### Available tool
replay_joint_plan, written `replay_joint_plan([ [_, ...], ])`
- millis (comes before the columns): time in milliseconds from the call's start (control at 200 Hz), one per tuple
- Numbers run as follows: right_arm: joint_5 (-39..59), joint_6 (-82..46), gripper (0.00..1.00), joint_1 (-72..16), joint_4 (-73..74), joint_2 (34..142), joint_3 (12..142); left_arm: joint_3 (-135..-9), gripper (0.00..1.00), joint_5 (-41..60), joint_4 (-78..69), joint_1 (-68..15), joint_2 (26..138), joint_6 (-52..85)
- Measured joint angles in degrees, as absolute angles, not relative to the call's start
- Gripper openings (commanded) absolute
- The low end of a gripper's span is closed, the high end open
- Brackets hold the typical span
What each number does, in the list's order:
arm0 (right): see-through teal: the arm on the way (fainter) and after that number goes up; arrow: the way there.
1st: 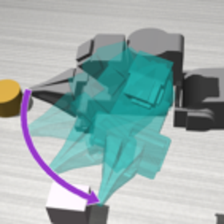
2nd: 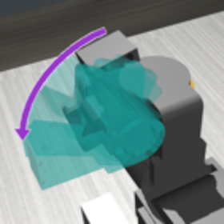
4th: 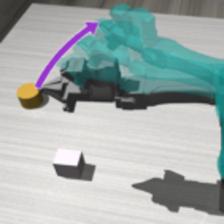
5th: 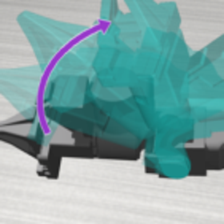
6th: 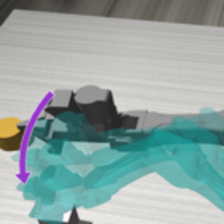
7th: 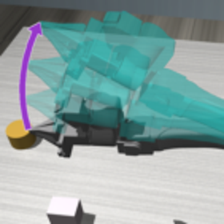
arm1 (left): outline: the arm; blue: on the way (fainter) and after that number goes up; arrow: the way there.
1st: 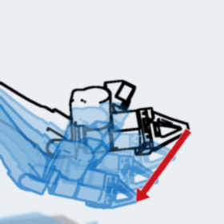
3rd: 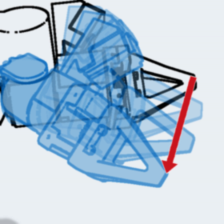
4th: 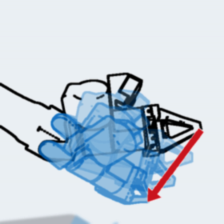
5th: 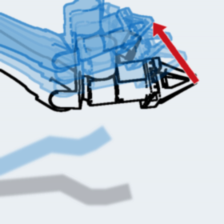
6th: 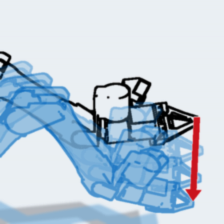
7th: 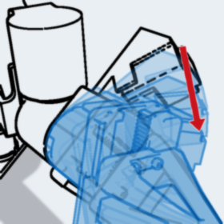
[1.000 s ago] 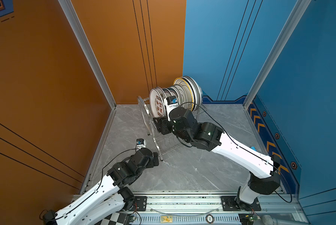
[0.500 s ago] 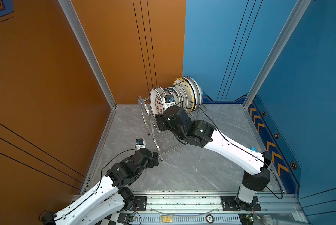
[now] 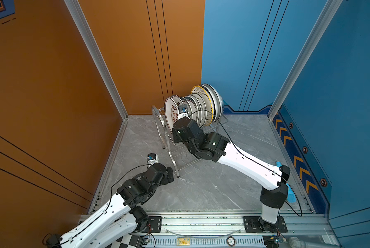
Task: Unload the plates from the dish rack
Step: 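Lower the right gripper onto the rim of the nearest white printed plate, then close the right gripper on the plate rim and tilt it out of the rack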
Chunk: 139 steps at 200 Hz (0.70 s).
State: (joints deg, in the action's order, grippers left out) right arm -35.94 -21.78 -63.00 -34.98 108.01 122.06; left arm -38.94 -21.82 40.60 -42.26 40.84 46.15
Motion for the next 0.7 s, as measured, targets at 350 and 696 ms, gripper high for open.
replay_joint_plan([
  [350,-44.1,-17.4,0.20,-65.2,-34.9,110.3,124.7,-39.5,0.98,-20.7,41.4,-41.5,40.4,47.9],
  [696,-51.2,-14.3,0.10,-66.9,-33.4,111.9,125.2,-40.3,0.98,-19.6,41.6,-41.2,39.5,49.3],
])
